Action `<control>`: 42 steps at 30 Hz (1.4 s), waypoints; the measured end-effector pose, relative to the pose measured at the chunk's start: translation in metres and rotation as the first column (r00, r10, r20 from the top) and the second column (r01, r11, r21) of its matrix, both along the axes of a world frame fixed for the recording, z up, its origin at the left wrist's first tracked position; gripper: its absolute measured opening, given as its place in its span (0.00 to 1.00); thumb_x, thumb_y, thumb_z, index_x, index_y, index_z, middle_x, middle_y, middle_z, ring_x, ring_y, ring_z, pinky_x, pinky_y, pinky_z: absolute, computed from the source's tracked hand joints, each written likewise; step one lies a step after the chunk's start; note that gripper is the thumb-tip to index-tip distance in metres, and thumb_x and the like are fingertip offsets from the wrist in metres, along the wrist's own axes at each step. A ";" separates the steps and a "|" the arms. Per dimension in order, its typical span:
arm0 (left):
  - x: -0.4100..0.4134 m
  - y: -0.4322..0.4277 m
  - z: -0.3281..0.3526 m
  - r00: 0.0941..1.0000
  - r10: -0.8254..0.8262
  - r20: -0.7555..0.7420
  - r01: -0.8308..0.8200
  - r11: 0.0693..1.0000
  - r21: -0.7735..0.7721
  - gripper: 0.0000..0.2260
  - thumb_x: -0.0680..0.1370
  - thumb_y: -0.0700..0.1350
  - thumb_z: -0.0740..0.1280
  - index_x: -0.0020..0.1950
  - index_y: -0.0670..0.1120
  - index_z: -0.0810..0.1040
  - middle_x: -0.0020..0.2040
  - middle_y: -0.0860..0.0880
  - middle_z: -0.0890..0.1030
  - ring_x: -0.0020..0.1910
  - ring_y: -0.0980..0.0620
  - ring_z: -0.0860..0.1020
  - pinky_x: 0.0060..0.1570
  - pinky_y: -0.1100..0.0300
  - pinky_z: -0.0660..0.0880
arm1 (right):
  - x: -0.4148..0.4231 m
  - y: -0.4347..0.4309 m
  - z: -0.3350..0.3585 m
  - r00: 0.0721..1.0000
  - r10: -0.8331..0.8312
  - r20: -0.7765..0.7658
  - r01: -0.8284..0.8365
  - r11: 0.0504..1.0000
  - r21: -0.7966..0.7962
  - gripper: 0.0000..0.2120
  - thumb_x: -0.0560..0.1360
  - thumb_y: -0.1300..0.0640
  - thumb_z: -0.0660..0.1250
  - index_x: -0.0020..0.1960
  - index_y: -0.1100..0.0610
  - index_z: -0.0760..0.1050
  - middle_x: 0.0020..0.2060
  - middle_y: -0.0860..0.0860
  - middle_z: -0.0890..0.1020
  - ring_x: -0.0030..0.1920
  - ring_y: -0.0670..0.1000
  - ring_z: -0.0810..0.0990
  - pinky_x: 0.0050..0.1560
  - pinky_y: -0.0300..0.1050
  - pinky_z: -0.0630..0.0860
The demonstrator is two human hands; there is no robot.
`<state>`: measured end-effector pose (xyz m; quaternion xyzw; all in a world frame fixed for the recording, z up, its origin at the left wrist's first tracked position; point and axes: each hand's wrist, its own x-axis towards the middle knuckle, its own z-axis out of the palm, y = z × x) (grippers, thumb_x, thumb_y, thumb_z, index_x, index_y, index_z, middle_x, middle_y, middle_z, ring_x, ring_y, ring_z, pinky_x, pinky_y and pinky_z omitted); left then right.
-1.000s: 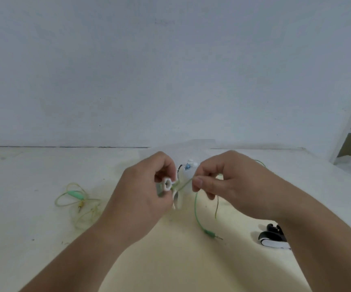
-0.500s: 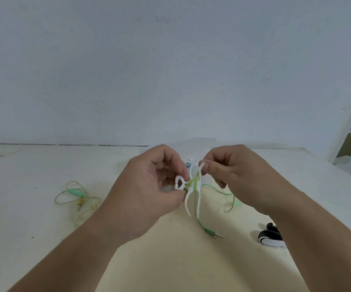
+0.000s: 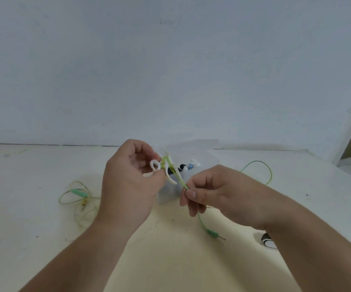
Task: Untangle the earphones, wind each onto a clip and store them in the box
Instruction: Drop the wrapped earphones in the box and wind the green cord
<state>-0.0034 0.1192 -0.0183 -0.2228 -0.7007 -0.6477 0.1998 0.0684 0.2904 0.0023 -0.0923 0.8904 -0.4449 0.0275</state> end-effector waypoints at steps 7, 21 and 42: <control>0.005 -0.002 -0.004 0.976 0.039 -0.214 -0.112 0.932 -0.343 0.15 0.69 0.33 0.72 0.41 0.53 0.75 0.39 0.56 0.80 0.42 0.57 0.80 0.42 0.62 0.75 | 0.007 0.003 0.011 0.989 -0.076 -0.128 0.076 0.997 0.000 0.11 0.81 0.54 0.65 0.42 0.54 0.82 0.25 0.48 0.74 0.29 0.47 0.73 0.36 0.38 0.69; 0.017 0.001 0.005 0.882 -0.465 0.075 0.470 0.857 -0.212 0.13 0.66 0.31 0.71 0.42 0.48 0.77 0.41 0.49 0.82 0.42 0.48 0.81 0.49 0.52 0.79 | -0.002 0.012 0.006 0.857 -0.433 -0.279 0.398 0.901 -0.176 0.13 0.77 0.51 0.69 0.37 0.57 0.80 0.21 0.45 0.63 0.23 0.45 0.58 0.23 0.32 0.58; 0.010 0.002 -0.007 0.988 -0.111 -0.106 0.054 0.897 -0.439 0.15 0.67 0.35 0.74 0.42 0.54 0.75 0.39 0.55 0.81 0.40 0.55 0.80 0.41 0.58 0.76 | 0.003 0.003 0.004 0.988 -0.042 -0.152 0.020 0.990 -0.142 0.14 0.75 0.50 0.65 0.38 0.57 0.81 0.26 0.50 0.64 0.29 0.52 0.60 0.33 0.50 0.58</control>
